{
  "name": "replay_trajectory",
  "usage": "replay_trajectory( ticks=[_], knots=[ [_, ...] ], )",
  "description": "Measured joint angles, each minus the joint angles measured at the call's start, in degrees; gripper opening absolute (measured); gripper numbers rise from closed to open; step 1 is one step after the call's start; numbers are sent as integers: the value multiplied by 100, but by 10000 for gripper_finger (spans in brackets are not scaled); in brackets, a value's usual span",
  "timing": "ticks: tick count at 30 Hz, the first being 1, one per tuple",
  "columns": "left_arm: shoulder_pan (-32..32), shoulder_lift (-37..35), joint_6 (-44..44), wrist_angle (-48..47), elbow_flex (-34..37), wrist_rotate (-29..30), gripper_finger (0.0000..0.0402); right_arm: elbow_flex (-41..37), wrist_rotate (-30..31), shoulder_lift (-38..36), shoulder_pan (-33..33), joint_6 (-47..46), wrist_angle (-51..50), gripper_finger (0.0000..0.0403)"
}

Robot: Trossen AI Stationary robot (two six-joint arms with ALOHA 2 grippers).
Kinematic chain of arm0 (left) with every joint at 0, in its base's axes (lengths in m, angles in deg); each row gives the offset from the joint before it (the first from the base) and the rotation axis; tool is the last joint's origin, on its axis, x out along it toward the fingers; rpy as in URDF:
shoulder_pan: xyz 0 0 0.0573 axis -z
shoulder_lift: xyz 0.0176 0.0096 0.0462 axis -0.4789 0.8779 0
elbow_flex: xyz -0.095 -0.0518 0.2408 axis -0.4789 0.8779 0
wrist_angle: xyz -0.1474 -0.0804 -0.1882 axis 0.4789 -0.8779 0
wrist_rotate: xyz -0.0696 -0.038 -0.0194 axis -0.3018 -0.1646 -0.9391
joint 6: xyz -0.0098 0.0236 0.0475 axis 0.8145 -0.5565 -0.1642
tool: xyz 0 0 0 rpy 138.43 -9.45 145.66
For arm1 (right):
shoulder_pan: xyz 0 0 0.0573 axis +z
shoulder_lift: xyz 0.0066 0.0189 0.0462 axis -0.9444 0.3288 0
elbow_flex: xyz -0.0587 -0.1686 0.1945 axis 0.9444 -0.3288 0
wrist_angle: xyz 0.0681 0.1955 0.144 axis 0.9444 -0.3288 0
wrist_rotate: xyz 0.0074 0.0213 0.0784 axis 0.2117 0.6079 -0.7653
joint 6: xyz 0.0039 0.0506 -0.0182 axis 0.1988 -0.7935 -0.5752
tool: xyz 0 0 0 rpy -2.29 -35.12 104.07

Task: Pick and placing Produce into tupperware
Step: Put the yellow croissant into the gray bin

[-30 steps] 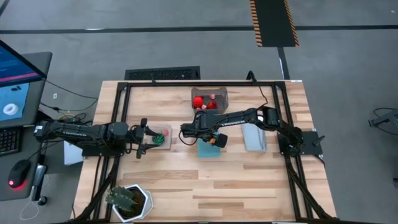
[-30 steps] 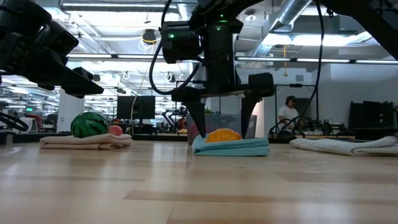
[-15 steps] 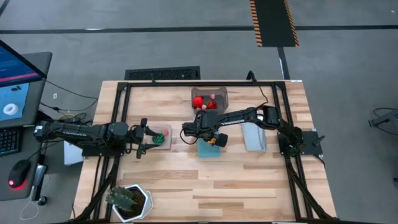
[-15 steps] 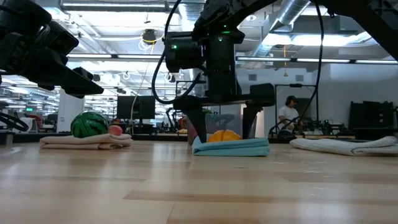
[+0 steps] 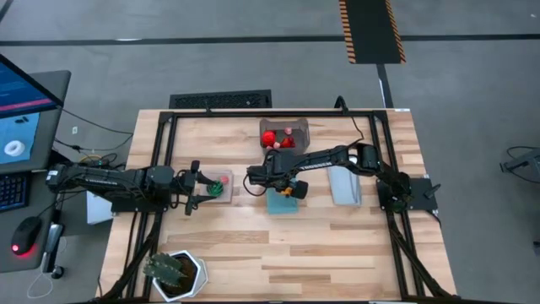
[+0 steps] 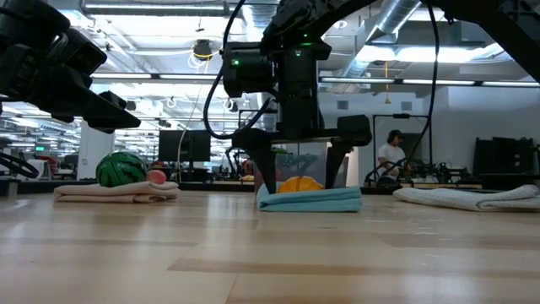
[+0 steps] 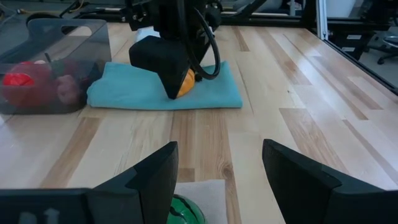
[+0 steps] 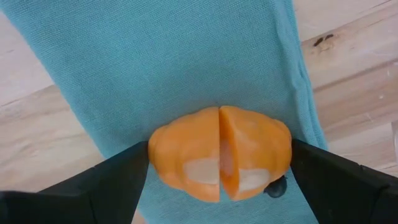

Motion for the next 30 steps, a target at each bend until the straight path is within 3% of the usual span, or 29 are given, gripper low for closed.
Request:
replay_trajectory(
  ticks=[23,26,30],
  knots=[
    [0,0,1,-2,0,0,224,7,-4,-79,17,57,14,324],
    [0,0,-42,-2,2,0,224,8,-4,-79,15,72,-124,332],
    [1,0,-64,-1,2,0,224,1,-5,-66,8,107,-191,374]
  ],
)
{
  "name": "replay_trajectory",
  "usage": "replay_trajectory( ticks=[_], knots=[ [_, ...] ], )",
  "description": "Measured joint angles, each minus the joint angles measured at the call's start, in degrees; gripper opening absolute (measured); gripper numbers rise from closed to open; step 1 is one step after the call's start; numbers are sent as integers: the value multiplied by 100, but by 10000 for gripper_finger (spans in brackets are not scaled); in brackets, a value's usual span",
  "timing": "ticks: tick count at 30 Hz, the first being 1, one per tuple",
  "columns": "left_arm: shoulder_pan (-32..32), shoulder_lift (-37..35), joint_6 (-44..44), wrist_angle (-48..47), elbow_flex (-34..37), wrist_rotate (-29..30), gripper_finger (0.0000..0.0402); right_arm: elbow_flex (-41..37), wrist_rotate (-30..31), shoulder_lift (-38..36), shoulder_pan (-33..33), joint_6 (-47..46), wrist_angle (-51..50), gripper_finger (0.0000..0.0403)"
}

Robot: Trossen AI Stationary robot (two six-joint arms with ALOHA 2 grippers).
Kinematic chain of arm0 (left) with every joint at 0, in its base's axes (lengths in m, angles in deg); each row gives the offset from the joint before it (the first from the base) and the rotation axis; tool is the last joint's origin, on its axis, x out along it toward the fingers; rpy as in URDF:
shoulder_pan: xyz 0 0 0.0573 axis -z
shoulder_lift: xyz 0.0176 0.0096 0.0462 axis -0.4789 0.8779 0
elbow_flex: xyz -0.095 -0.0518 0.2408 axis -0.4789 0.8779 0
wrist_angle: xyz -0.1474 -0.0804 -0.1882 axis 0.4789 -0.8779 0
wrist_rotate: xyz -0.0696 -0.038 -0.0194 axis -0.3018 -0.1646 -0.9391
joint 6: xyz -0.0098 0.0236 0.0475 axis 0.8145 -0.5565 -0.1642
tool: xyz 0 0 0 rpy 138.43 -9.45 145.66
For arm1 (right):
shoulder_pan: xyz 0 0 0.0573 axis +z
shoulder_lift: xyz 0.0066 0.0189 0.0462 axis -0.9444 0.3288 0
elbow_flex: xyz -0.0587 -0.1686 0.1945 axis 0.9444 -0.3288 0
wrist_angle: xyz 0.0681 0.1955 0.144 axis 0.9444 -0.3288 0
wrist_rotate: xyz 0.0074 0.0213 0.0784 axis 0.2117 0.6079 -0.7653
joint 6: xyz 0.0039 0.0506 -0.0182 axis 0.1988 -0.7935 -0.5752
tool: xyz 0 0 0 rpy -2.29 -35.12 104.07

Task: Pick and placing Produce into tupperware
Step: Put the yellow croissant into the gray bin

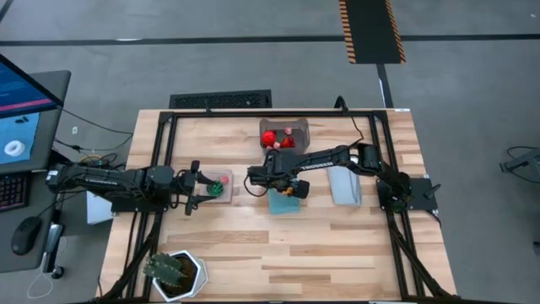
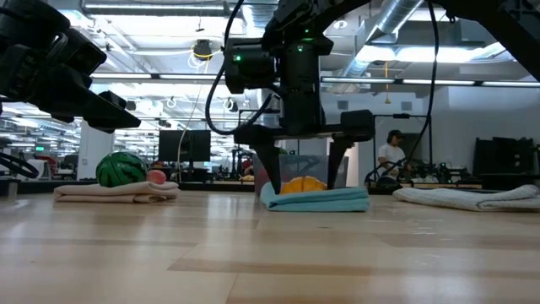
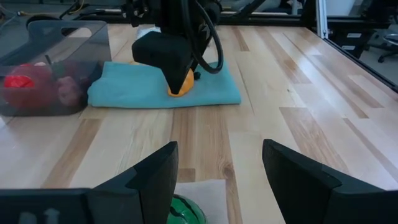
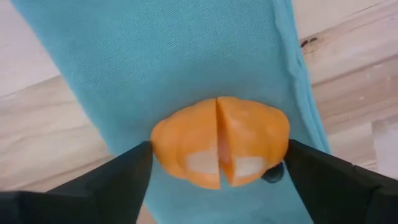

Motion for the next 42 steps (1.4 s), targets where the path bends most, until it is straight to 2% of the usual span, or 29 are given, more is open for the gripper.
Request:
replay_trajectory(
  ticks=[2,16,20,27,35,42],
  knots=[
    [-1,0,42,-1,0,0,224,-14,-20,21,-17,38,-41,392],
    [1,0,57,-1,-2,0,224,-28,29,25,-70,288,-109,398],
    [-1,0,23,0,-1,0,224,-397,3,-41,-96,312,395,399],
    [0,0,41,0,-2,0,224,-477,3,-41,-96,396,516,398],
    [1,0,49,-1,-1,0,224,-484,-10,-26,-133,505,626,372],
    [-1,0,66,-1,-2,0,224,-487,8,-24,-131,459,695,318]
  ],
)
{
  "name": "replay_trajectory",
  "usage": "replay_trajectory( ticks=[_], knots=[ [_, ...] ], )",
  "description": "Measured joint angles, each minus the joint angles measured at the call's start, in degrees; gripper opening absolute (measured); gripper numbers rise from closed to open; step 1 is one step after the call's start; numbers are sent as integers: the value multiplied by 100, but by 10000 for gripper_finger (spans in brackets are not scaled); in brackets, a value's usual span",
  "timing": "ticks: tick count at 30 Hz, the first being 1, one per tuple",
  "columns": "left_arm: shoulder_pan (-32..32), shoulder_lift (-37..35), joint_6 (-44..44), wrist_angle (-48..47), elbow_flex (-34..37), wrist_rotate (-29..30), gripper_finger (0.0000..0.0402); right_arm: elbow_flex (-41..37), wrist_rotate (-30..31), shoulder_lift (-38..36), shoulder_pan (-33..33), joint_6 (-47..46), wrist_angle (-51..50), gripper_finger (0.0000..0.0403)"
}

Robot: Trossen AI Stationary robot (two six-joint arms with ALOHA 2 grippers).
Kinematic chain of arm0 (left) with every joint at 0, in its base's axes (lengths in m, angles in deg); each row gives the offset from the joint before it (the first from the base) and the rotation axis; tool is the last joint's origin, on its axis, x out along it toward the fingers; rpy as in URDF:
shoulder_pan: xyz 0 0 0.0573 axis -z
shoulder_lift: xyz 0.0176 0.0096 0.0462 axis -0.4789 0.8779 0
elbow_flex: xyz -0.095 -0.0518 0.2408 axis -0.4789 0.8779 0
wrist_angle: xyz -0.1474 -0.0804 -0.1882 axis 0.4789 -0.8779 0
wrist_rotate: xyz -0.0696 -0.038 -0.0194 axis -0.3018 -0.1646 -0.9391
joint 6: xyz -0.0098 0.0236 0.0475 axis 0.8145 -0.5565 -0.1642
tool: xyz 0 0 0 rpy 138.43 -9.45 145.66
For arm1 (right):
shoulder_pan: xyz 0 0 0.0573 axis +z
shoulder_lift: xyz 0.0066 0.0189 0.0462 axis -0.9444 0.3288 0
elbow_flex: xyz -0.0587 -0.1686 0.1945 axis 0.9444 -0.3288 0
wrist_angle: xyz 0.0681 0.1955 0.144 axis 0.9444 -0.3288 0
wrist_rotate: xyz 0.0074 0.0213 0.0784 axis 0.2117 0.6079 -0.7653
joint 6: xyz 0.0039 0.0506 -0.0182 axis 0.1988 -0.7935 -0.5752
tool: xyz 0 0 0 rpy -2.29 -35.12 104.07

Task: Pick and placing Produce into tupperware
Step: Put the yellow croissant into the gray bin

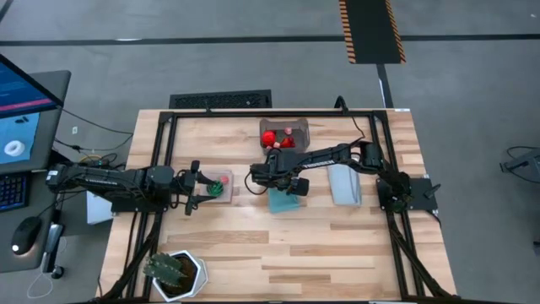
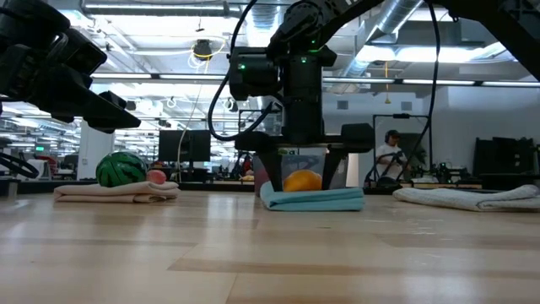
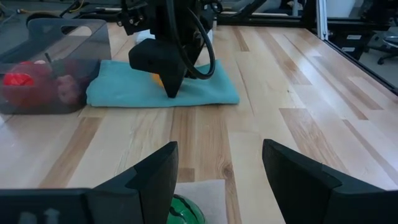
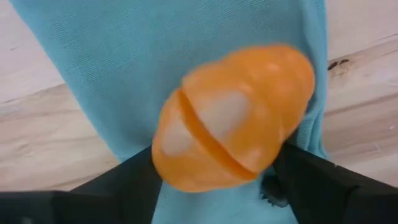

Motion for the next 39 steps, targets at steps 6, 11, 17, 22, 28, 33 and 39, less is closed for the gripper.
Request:
replay_trajectory(
  ticks=[6,11,17,22,28,33,39],
  knots=[
    [2,0,-70,0,0,0,224,-3,12,-20,21,-102,0,269],
    [2,0,-40,0,2,0,224,-19,58,-116,94,-206,-21,272],
    [2,0,-17,2,0,2,224,-19,12,-125,125,-304,-174,329],
    [2,0,-18,2,0,0,224,-19,16,-129,125,-339,-283,392],
    [2,0,-73,0,1,1,224,184,341,-129,164,-358,-612,393],
    [2,0,-24,2,0,0,224,407,608,-129,139,-459,-910,393],
    [1,0,-41,2,1,2,224,425,661,-131,-9,-328,-892,396]
  ],
)
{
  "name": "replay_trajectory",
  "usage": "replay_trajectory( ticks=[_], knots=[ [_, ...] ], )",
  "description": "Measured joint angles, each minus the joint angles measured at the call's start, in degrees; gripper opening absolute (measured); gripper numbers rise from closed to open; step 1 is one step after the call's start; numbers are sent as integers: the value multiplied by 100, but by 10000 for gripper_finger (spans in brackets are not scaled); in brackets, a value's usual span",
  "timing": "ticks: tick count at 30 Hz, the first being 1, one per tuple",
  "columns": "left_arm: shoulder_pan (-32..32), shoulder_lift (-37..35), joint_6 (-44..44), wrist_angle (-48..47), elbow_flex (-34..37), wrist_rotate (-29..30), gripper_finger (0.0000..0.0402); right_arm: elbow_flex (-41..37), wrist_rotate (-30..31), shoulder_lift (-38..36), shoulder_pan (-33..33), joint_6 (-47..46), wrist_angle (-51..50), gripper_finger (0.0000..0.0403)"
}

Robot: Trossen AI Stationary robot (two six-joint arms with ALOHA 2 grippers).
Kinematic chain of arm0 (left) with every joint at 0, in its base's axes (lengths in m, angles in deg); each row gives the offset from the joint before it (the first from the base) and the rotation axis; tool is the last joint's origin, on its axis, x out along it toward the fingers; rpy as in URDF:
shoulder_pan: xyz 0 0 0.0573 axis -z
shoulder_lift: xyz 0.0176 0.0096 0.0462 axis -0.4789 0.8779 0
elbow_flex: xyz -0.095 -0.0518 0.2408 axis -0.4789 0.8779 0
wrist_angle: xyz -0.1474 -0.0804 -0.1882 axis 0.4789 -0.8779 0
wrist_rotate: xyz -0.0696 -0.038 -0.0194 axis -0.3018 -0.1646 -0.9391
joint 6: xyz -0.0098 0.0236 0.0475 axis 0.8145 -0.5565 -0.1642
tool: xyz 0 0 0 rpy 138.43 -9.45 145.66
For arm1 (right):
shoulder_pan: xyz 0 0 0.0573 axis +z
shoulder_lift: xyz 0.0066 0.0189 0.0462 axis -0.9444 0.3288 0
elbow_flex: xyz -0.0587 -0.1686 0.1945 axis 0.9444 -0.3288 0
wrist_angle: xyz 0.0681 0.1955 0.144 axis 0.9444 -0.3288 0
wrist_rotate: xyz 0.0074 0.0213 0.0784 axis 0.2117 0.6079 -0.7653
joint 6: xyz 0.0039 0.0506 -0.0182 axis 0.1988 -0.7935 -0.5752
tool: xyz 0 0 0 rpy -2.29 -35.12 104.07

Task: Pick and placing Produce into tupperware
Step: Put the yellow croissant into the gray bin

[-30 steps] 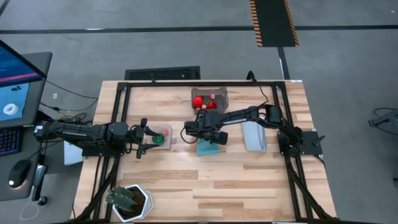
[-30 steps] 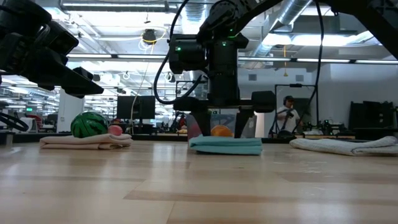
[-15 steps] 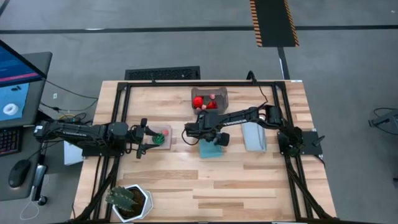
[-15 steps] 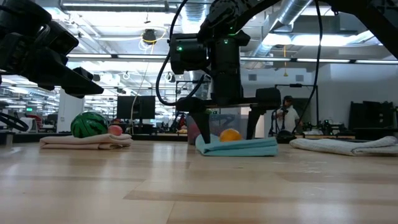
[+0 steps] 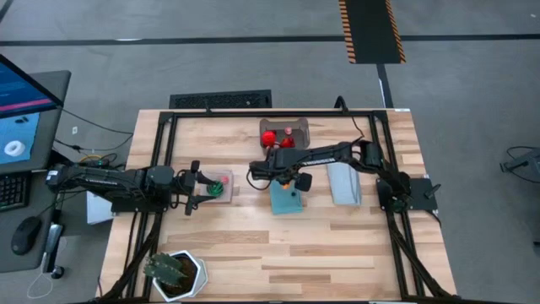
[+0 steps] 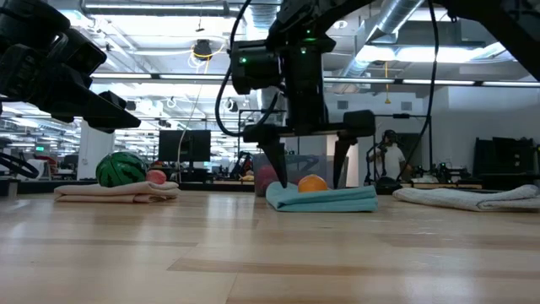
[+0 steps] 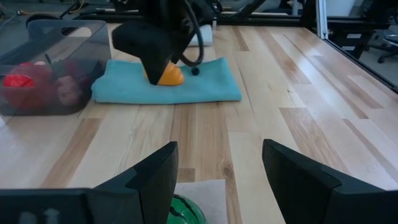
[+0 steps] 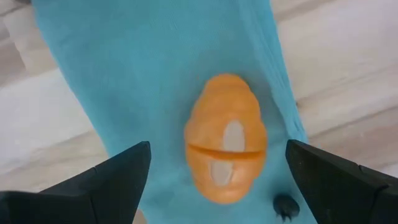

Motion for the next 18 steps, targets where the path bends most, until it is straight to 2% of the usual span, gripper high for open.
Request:
replay_trajectory(
  ticks=[8,18],
  knots=[
    [-1,0,34,-2,0,-2,224,0,47,-7,-146,352,133,393],
    [0,0,17,-1,-2,-1,224,0,-84,-11,-142,319,138,340]
  ],
)
